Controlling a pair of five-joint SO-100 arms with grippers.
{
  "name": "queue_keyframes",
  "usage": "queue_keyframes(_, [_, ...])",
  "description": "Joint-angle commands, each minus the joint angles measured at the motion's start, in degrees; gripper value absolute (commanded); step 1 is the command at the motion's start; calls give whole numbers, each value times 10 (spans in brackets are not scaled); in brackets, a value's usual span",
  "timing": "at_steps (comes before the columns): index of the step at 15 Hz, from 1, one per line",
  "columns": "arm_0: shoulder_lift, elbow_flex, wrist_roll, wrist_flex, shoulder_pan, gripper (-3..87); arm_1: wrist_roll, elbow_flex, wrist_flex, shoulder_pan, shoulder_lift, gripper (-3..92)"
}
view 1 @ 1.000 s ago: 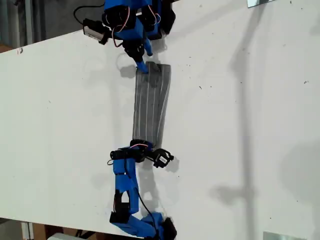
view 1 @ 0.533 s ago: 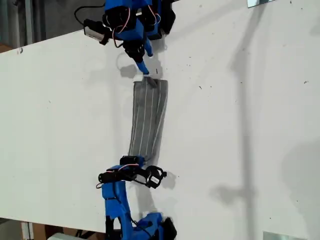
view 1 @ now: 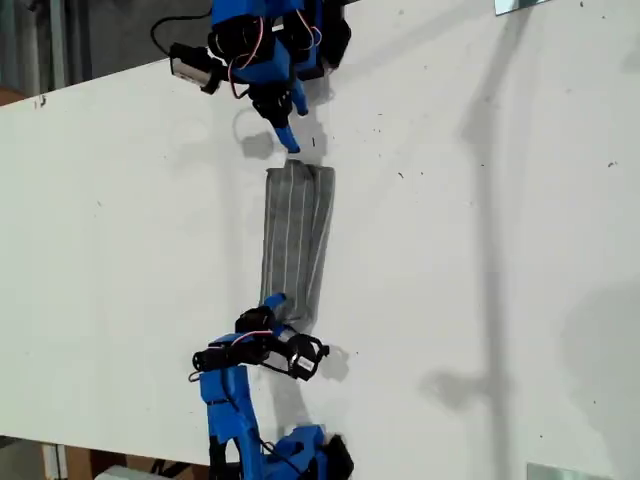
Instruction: Grasp corners of a square towel and fold twice.
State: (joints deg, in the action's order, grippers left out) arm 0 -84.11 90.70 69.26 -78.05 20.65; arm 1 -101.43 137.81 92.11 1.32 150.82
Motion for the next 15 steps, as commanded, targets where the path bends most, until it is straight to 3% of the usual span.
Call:
queue_keyframes(1, [-34, -67, -18, -39, -8, 276, -3, -5, -3, -3, -2, 329])
queue_keyframes(6, [-137, -20, -19, -70, 18, 276, 12, 4, -23, 10, 2, 328])
queue_keyframes(12, [-228, 83, -8, -47, 27, 274, 119, 33, -204, 71, -126, 341])
queue_keyframes(15, [-257, 114, -3, -38, 27, 269, 137, 20, -252, 106, -214, 330])
